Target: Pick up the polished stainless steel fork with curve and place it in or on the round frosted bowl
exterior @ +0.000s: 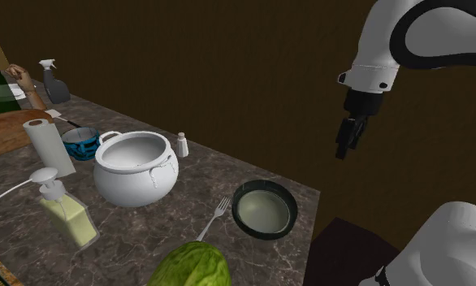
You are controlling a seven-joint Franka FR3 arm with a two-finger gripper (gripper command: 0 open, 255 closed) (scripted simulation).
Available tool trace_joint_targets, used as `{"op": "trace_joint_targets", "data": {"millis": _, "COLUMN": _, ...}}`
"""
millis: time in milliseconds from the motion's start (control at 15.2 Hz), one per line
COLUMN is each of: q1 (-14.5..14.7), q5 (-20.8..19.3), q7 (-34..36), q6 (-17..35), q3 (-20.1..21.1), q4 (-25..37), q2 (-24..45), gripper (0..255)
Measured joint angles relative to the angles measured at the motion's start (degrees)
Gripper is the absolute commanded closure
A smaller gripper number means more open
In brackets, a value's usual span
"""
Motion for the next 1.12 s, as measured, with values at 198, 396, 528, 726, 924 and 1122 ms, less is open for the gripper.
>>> {"op": "trace_joint_targets", "data": {"millis": 198, "q1": -0.3, "q5": 1.4, "q7": 3.4, "q6": 1.8, "q3": 1.9, "q4": -2.0, "q2": -0.9, "gripper": 0}}
{"op": "trace_joint_targets", "data": {"millis": 396, "q1": -0.9, "q5": 4.7, "q7": 11.6, "q6": 5.8, "q3": 6.6, "q4": -4.5, "q2": -0.8, "gripper": 0}}
{"op": "trace_joint_targets", "data": {"millis": 528, "q1": -1.3, "q5": 6.9, "q7": 17.3, "q6": 9.1, "q3": 9.8, "q4": -6.1, "q2": -0.3, "gripper": 0}}
{"op": "trace_joint_targets", "data": {"millis": 726, "q1": -2.1, "q5": 10.0, "q7": 25.8, "q6": 14.0, "q3": 15.0, "q4": -7.9, "q2": 1.1, "gripper": 0}}
{"op": "trace_joint_targets", "data": {"millis": 924, "q1": -3.1, "q5": 12.6, "q7": 34.5, "q6": 19.4, "q3": 20.4, "q4": -8.9, "q2": 3.6, "gripper": 0}}
{"op": "trace_joint_targets", "data": {"millis": 1122, "q1": -4.7, "q5": 14.4, "q7": 43.6, "q6": 25.4, "q3": 26.5, "q4": -8.4, "q2": 8.2, "gripper": 0}}
